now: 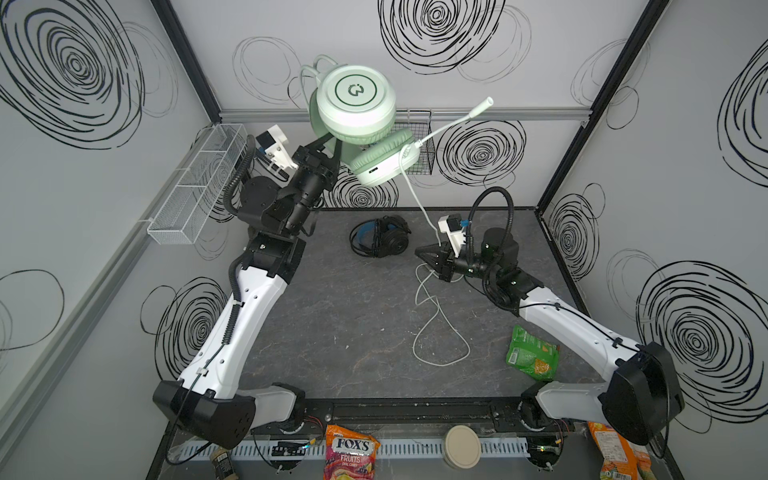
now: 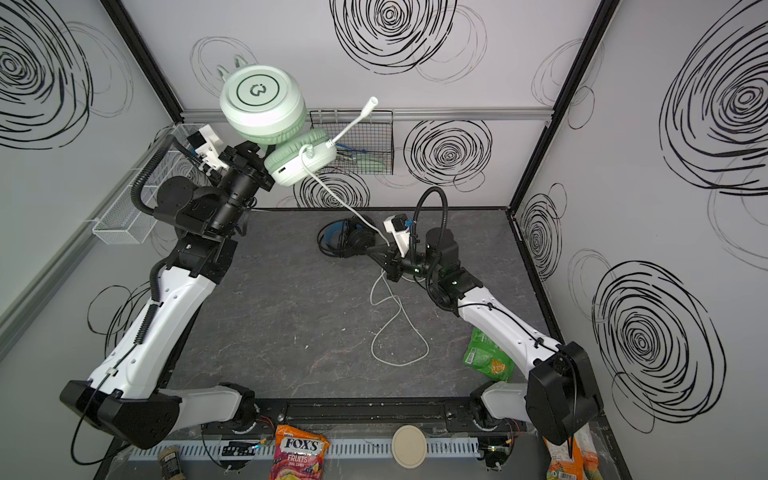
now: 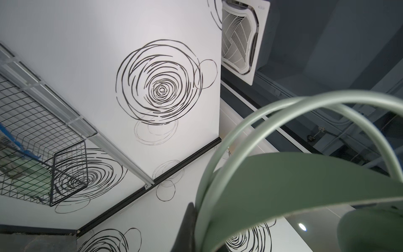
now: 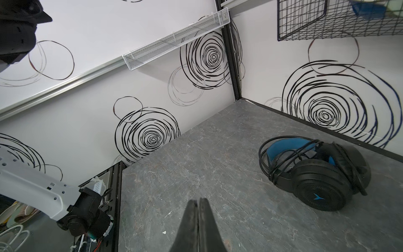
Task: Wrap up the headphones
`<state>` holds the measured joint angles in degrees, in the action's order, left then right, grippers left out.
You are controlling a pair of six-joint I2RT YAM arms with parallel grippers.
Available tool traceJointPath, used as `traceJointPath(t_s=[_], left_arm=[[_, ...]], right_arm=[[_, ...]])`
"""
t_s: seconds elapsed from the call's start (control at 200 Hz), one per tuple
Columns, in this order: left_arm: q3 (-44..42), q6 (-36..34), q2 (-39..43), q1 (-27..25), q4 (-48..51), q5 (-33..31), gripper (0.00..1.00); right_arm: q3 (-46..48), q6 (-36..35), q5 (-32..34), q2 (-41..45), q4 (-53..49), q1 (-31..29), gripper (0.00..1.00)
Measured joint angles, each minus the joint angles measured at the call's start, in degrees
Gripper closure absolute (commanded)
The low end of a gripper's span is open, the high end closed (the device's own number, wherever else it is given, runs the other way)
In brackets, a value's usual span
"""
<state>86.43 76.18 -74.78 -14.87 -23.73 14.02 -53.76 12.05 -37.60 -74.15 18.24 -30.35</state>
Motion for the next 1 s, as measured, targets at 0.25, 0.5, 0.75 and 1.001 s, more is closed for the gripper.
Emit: traceJointPath(t_s=[0.25, 0.5, 0.75, 1.001], left_arm=[[-0.17, 2.40, -4.26, -2.08, -10.34, 4.22, 1.00], [-5.68, -0.83, -0.83, -2.67, -5.49, -2.14, 1.00], [-4.42, -0.66, -4.31, -5.77, -3.98, -4.02, 1.00], [-5.01, 4.22, -6.05, -6.08, -5.60, 5.70, 1.00]], right_arm=[[-1.75, 0.11, -2.80, -0.61, 0.22, 0.46, 1.00], [-7.56, -3.06, -3.34, -3.65, -4.46, -6.47, 1.00], [-12.33, -7.69, -2.05, -9.84, -11.15, -10.80, 1.00], [-15.04, -8.26, 3.54, -12.28, -16.72, -6.16, 1.00]])
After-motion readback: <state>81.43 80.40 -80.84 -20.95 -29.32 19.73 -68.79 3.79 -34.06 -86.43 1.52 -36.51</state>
